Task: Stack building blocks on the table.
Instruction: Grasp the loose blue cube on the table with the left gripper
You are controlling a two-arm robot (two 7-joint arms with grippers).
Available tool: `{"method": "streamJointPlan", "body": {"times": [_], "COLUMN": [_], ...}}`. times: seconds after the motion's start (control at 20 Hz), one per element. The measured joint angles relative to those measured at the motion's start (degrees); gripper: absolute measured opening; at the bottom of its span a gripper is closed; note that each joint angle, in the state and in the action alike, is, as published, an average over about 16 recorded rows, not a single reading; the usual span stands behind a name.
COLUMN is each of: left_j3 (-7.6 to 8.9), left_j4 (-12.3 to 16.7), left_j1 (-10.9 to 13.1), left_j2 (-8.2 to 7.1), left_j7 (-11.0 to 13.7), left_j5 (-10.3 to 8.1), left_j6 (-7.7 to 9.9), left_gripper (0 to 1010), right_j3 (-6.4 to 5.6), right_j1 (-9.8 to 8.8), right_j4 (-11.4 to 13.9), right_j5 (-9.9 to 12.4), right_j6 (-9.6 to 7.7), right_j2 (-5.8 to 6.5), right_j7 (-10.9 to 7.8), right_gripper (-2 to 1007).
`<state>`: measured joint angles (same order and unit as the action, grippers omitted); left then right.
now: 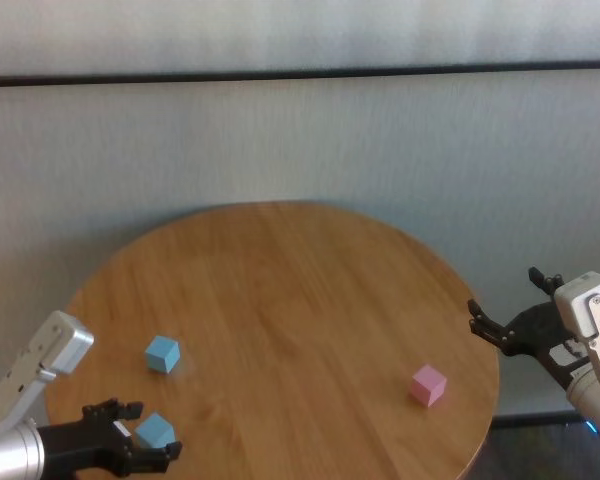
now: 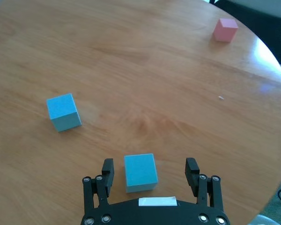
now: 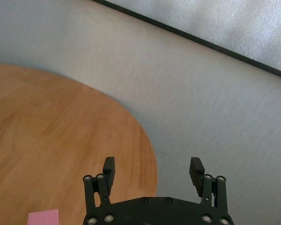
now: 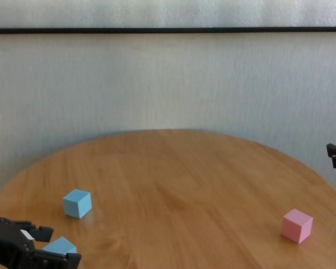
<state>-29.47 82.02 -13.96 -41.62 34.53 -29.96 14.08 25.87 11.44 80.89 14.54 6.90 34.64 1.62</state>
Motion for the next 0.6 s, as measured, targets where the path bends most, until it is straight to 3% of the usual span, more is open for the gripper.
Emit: {"method": "streamJointPlan", "body": {"times": [0.6], "left_j3": [0.50], "left_j4": [-1.99], "left_j1": [-0.81], "left_j2": [1.95], "left_j7": [-1.35], "left_j5": [0.60], "left_j6": [2.89], "left_gripper": [1000], "right_j3": [0.00], "right_j1": [0.00], "right_j4": [0.00], "right_j5": [0.00], "right_j6": [0.00], "right_j2": [0.00], "right_j7": [0.00], "right_gripper": [1005]}}
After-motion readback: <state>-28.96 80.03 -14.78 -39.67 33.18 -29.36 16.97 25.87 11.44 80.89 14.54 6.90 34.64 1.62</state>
